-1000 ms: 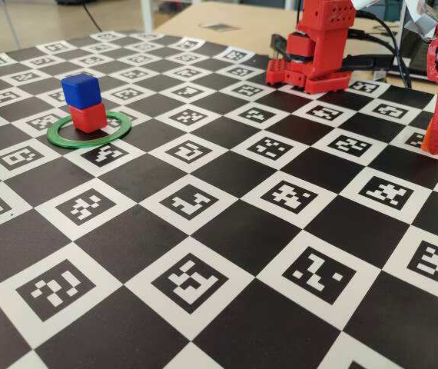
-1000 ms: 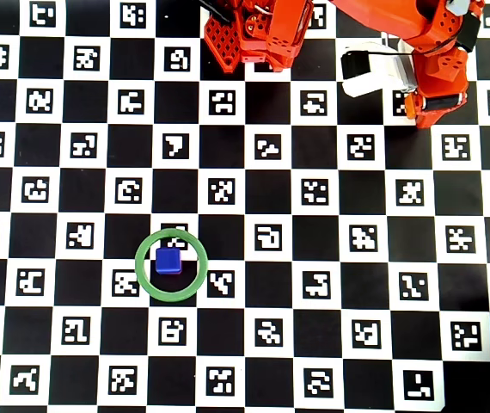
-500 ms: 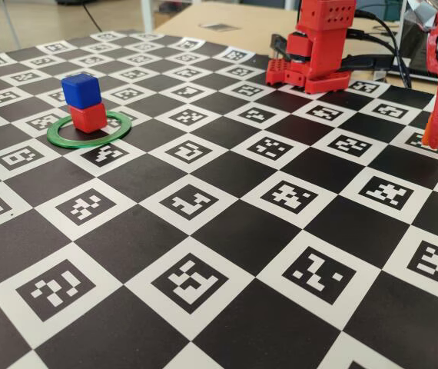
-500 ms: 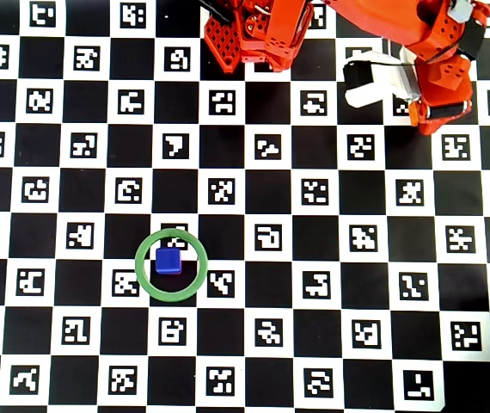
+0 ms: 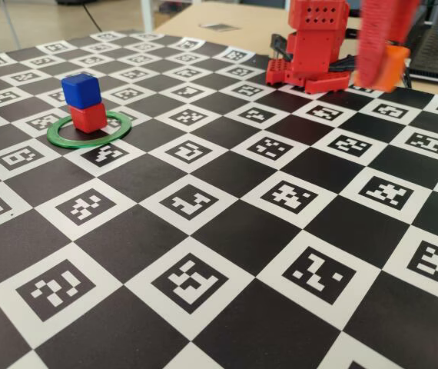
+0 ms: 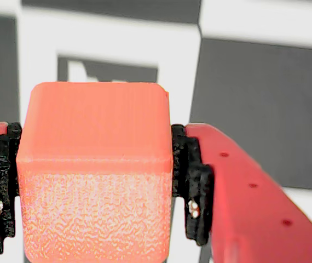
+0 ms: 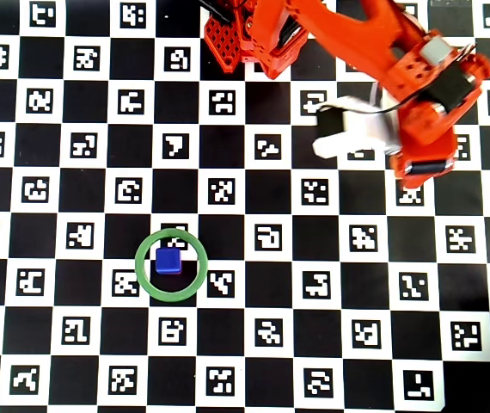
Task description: Grab the red cube then put it in the green circle then put the blue cube on top and finally the orange cube on top
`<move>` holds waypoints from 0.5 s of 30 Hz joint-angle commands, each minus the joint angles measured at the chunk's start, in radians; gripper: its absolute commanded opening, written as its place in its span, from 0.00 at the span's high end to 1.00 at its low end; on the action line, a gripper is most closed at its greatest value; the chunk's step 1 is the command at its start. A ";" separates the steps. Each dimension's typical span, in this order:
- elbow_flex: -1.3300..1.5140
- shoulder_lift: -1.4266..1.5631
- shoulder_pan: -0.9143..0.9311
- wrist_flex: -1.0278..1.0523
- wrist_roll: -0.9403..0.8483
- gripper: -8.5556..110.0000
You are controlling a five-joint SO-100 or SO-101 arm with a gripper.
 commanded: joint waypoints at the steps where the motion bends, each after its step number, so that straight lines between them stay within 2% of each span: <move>1: -0.084 0.106 0.152 0.038 -0.156 0.92; 10: -0.186 0.055 0.566 0.173 -0.658 0.95; 15: -0.189 0.028 0.785 0.179 -0.815 0.95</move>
